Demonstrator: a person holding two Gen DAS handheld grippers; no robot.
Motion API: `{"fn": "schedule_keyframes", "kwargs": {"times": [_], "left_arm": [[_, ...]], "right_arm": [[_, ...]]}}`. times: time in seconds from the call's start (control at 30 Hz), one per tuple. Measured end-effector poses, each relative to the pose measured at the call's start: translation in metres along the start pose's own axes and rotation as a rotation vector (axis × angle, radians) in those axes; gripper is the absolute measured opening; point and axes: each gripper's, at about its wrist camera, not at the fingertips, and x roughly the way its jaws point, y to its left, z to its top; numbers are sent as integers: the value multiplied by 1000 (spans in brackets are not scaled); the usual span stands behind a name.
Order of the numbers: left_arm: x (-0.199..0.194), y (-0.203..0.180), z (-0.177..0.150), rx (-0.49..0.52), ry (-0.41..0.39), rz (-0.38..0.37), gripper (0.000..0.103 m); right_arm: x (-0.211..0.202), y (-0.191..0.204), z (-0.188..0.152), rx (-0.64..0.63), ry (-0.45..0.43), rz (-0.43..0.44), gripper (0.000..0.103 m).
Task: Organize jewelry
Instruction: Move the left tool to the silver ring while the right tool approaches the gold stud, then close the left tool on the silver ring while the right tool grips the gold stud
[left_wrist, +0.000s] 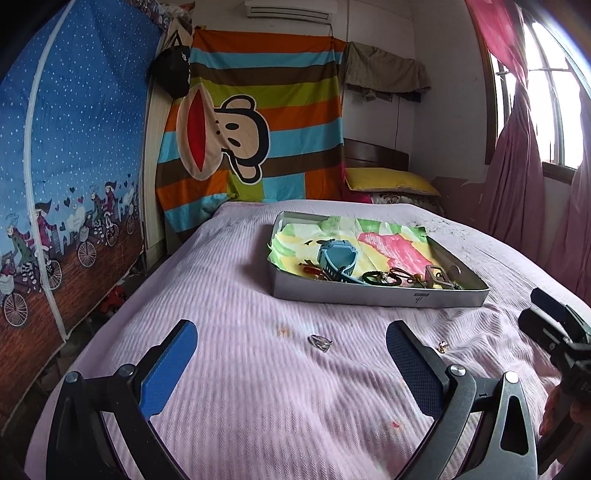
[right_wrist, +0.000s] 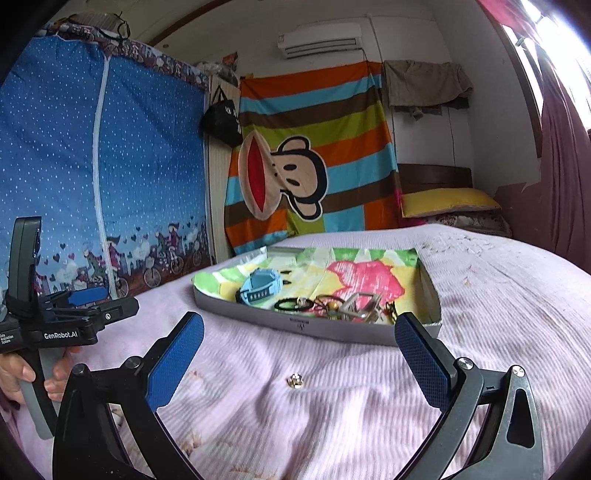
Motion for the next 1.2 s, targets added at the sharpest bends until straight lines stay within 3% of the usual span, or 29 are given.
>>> {"fn": "schedule_keyframes", "kwargs": {"times": [0.53,0.67,0.8,0.93,1.2], "left_arm": [[35,-1,-3,15,120,-52,100],[51,-2,-2,25,189,-103,78],[64,-6,-1,33,239,-141,69],[78,-15,0,64,287,-161,60],[87,-19,-7,77,335,-155,59]], "right_arm": [[54,0,-17,9,202,29,99],[70,-1,-23,17,265,44,77],[86,-2,-26,29,321,59,58],[95,3,-26,7,345,70,53],[114,7,-32,-1,426,67,39]]}}
